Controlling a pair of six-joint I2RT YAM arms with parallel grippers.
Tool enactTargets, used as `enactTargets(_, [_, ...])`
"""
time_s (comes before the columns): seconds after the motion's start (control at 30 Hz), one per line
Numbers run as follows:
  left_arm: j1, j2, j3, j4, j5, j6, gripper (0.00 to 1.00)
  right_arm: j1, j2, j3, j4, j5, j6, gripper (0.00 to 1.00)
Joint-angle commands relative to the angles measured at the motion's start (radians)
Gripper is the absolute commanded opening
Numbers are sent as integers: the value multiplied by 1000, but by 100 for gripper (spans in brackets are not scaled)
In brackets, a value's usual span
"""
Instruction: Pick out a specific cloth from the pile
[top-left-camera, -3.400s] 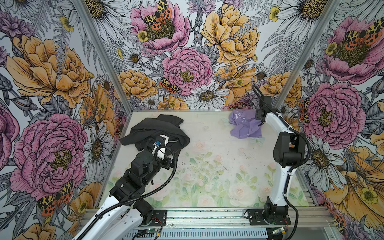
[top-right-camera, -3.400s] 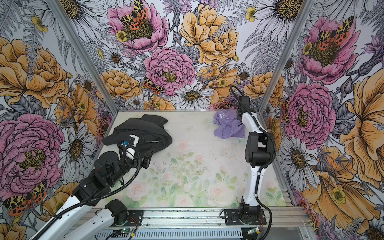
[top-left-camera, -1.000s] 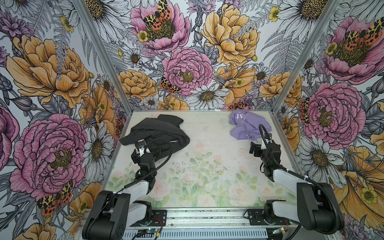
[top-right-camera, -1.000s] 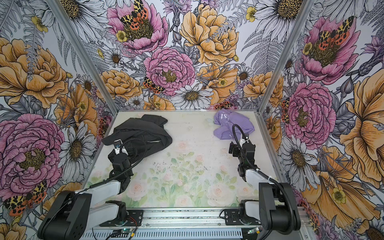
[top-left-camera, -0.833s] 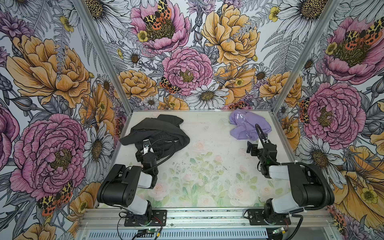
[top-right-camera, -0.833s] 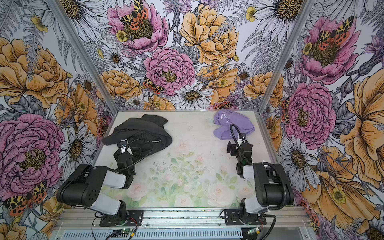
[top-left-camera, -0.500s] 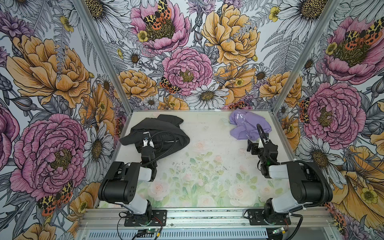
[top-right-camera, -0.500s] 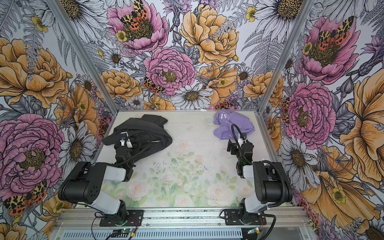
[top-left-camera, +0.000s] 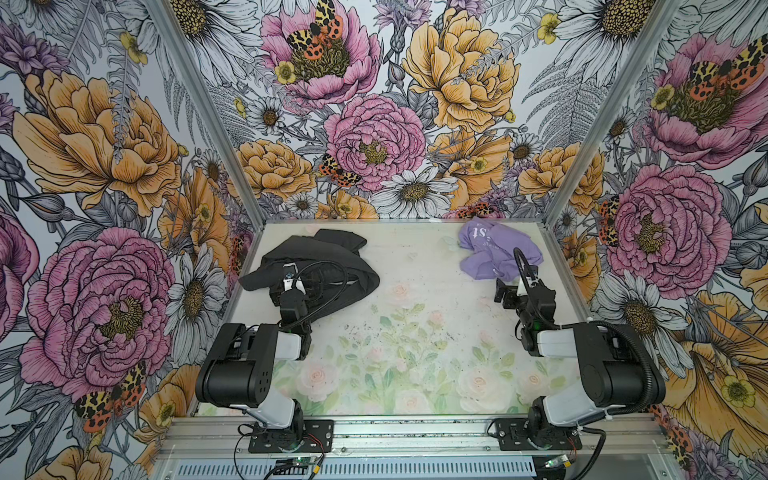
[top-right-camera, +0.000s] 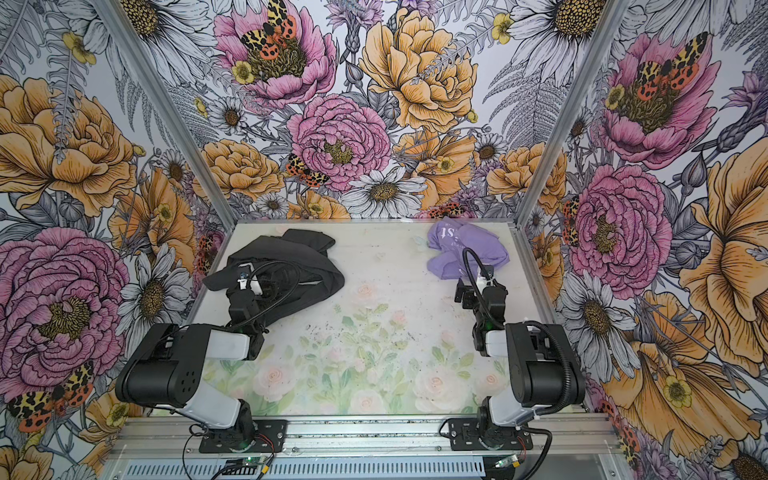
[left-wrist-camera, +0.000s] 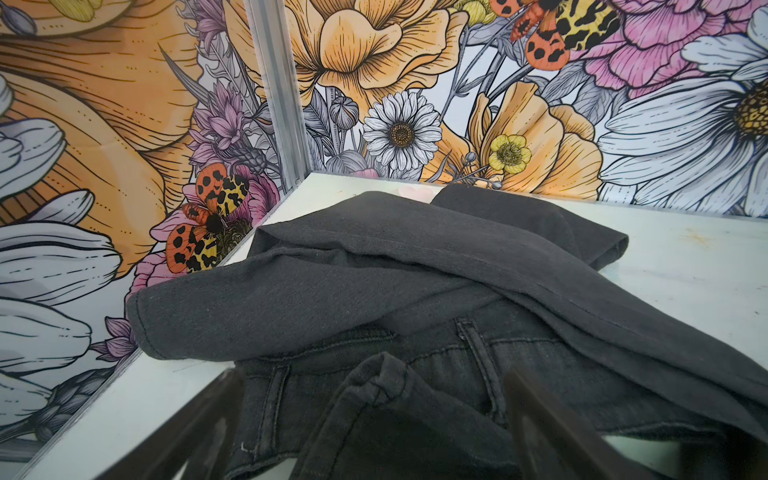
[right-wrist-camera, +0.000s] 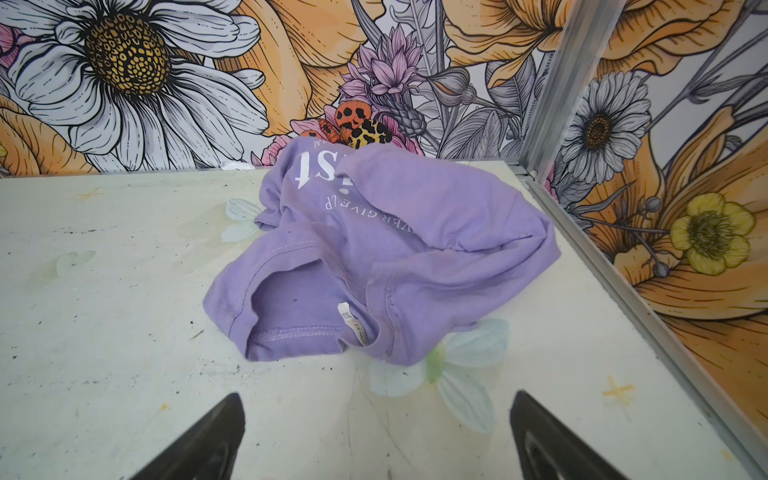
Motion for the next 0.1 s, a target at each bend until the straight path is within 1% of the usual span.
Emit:
enactTargets(0.0, [15, -5, 14, -4, 46, -26, 99, 0, -1, 18, 30, 9, 11, 100])
enactTargets(0.07, [11, -6, 12, -1, 45, -23, 98, 1, -1, 17, 30, 9, 12, 99])
